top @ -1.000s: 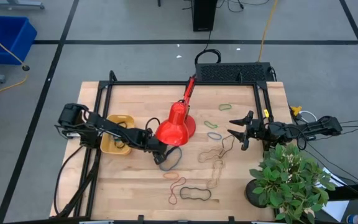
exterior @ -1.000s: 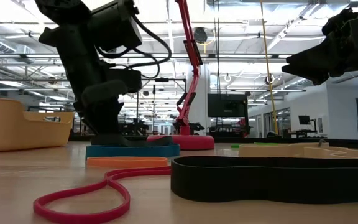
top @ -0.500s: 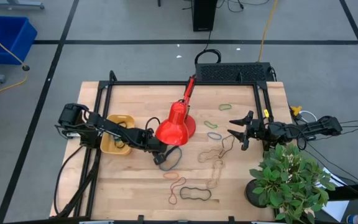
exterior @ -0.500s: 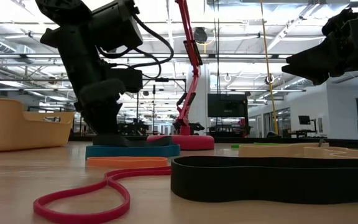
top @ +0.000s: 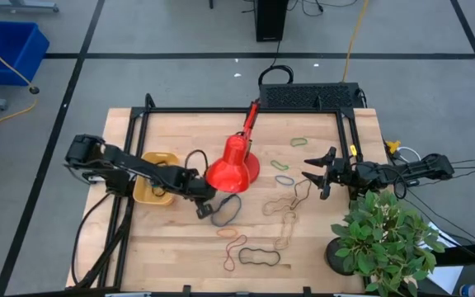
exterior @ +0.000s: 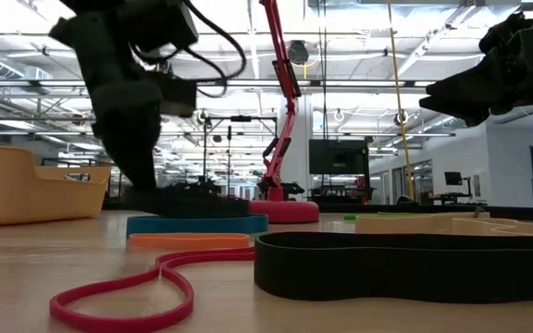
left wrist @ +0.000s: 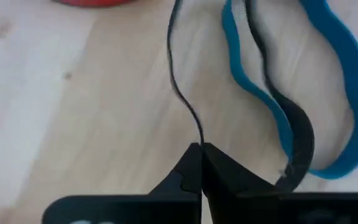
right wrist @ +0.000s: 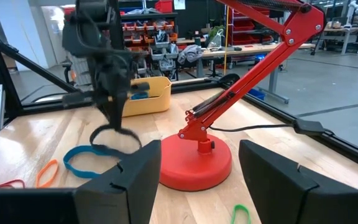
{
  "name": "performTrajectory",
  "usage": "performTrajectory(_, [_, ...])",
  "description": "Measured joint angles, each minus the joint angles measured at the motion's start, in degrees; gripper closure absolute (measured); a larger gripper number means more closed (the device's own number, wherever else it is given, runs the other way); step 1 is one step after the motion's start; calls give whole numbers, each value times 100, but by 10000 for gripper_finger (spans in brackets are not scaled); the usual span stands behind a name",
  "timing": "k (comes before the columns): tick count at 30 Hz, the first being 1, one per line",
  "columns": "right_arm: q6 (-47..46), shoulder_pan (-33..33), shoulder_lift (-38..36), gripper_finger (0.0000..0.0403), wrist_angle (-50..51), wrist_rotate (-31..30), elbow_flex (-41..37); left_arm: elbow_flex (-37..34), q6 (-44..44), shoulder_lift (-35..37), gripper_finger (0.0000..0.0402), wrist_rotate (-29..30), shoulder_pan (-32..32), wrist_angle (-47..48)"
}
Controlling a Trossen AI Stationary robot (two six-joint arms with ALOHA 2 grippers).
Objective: Pick and place rubber bands into bin
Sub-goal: Put the top black rubber band into the yellow bin
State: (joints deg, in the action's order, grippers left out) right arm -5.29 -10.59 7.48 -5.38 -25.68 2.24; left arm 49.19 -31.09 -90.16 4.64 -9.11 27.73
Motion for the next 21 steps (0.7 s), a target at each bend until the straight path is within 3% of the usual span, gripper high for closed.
performTrajectory(9, [-1, 0, 86, 193, -9, -1, 0, 4, -16, 1602, 396, 175, -4, 1193])
performTrajectory(21, [-1, 0, 131, 193, -14, -1, 0, 4, -5, 3952, 396, 1381, -6, 1434])
